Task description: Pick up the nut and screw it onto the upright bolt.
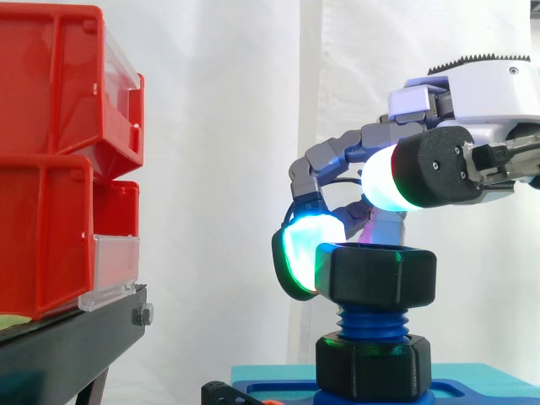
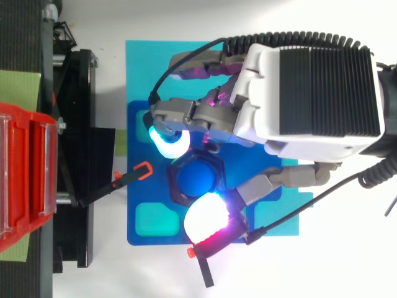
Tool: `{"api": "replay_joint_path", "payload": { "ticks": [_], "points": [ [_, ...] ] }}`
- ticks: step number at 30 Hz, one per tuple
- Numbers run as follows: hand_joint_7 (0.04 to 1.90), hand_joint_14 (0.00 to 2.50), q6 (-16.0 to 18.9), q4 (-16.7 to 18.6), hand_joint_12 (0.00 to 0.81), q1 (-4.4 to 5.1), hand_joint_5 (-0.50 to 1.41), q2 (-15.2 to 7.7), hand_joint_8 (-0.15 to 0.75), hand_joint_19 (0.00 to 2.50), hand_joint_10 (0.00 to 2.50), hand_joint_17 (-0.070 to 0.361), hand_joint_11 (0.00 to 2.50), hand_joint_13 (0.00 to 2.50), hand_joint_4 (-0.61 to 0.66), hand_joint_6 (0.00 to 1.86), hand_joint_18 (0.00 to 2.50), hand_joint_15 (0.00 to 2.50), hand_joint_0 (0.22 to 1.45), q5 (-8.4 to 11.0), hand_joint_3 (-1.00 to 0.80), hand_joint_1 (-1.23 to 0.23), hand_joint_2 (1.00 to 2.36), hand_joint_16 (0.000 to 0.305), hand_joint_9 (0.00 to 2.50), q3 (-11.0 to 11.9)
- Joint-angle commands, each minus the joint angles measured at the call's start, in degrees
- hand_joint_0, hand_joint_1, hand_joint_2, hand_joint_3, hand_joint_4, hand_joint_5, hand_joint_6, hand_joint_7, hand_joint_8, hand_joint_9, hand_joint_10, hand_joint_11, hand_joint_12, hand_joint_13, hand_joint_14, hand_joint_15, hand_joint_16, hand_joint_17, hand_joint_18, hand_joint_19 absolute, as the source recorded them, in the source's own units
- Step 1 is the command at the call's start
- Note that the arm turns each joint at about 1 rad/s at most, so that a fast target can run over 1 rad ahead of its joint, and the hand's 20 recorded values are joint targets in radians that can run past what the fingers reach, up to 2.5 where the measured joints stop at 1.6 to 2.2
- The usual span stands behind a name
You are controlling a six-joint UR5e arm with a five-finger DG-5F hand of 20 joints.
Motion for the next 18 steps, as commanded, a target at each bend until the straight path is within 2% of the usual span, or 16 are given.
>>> {"api": "replay_joint_path", "payload": {
  "ticks": [1, 5, 9, 18],
  "points": [
    [1.42, 0.0, 0.0, 0.0, 0.237, -0.16, 0.05, 0.0, 0.25, 0.0, 0.01, 0.027, 0.36, 1.22, 0.12, 0.5, 0.58, 0.07, 0.51, 0.0, -0.5, -0.4, 1.0, 0.012, 1.52, 0.0],
    [1.47, 0.0, 0.0, 0.0, 0.205, -0.51, 0.08, 0.0, 0.213, 0.0, 0.01, 0.022, 0.38, 1.32, 0.08, 0.5, 0.67, 0.09, 0.52, 0.0, -0.5, -0.41, 1.0, 0.01, 1.7, 0.0],
    [1.42, 0.0, 0.0, 0.0, 0.197, -0.77, 0.09, 0.0, 0.175, 0.0, 0.01, 0.018, 0.38, 1.39, 0.07, 0.54, 0.78, 0.09, 0.52, 0.0, -0.5, -0.41, 1.0, 0.008, 1.83, 0.0],
    [1.35, 0.0, 0.1, -0.2, 0.196, -1.65, 0.09, 0.0, 0.189, 0.0, 0.02, 0.012, 0.44, 1.52, 0.07, 0.57, 0.96, 0.1, 0.51, -0.61, -0.5, -0.39, 1.0, 0.005, 1.97, 0.0]
  ]
}}
